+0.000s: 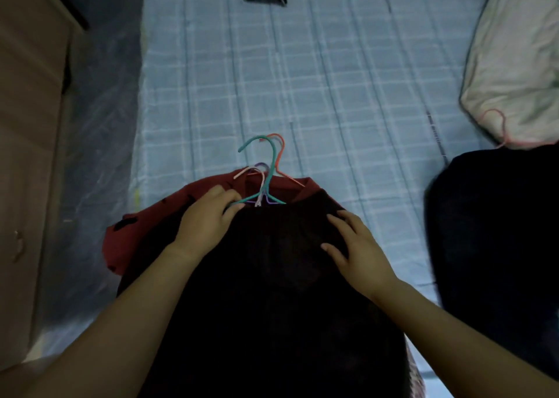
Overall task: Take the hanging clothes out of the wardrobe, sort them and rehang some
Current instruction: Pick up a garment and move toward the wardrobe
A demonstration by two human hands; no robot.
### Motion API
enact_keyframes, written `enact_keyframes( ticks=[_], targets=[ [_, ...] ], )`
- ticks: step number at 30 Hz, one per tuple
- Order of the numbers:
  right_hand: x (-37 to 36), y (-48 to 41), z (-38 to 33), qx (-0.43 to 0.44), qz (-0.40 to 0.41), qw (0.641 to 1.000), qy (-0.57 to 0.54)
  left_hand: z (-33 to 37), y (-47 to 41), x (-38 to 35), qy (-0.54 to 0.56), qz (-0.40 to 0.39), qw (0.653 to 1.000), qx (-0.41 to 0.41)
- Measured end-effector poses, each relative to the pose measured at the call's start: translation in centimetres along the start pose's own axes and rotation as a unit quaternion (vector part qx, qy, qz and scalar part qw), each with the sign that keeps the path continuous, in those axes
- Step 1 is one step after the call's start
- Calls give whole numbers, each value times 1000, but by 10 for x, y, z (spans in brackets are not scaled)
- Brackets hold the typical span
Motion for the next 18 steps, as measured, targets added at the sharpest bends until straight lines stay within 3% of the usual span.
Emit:
enact_keyframes(
  ticks=[4, 9, 13, 18],
  targets=[
    [50, 32, -24, 56, 90, 994, -37, 63, 70, 48, 22, 45, 997, -63],
    [100, 105, -43, 115, 118, 982, -89, 155, 182, 96, 24, 151, 986, -70],
    [169, 192, -50, 176, 186, 965, -64, 237, 284, 122, 26, 227, 970, -89],
    [237, 305, -19, 193, 255, 946, -59, 337, 373, 120, 39, 246, 959, -137]
  ],
)
Point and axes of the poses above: each hand's wrist, its own y-axis away from the middle knuckle, its own x-axis out of the back of the hand, z = x × y, the point moved 8 cm from there along -y, towards the middle knuckle, and after that the axes turned 11 degrees about x, right-handed, at the moved point
